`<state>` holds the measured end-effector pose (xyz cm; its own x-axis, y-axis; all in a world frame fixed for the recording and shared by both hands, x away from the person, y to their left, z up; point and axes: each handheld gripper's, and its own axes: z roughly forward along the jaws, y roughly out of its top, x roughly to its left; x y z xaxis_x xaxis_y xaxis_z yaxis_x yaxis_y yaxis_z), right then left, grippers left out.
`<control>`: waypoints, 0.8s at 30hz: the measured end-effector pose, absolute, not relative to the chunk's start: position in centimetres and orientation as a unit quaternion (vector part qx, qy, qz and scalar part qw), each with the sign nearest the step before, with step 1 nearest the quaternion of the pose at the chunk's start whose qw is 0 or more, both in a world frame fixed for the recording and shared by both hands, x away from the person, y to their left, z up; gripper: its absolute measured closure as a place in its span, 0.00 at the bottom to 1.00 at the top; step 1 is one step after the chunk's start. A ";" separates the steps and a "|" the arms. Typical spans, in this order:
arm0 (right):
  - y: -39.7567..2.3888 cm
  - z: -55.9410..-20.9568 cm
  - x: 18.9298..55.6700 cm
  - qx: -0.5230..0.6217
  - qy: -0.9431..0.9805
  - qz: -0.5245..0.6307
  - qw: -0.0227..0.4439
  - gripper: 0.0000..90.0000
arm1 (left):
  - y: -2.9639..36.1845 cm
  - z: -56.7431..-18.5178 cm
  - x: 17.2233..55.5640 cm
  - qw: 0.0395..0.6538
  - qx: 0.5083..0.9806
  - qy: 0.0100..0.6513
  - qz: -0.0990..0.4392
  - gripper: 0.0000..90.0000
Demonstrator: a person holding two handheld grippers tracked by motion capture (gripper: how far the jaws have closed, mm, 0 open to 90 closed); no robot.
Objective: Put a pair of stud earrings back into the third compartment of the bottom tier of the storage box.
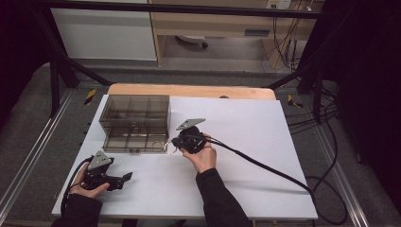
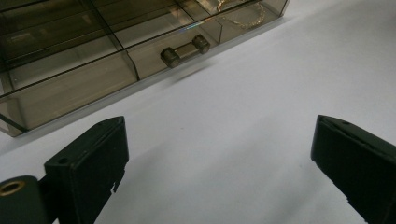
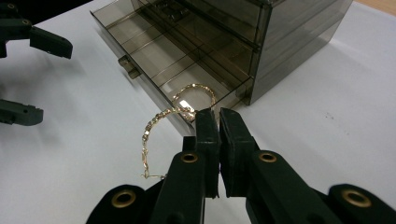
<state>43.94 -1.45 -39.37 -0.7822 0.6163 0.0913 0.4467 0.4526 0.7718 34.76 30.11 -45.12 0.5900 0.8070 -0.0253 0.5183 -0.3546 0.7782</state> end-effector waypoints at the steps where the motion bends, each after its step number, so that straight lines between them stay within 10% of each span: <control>1: -1.3 -39.4 44.0 0.315 0.846 0.419 0.102 0.97 | 30.1 -45.1 34.8 0.389 0.803 0.413 0.185 0.05; 24: 1.4 -40.2 45.6 0.315 0.845 0.419 0.106 0.97 | 30.2 -45.1 34.8 0.391 0.802 0.413 0.184 0.05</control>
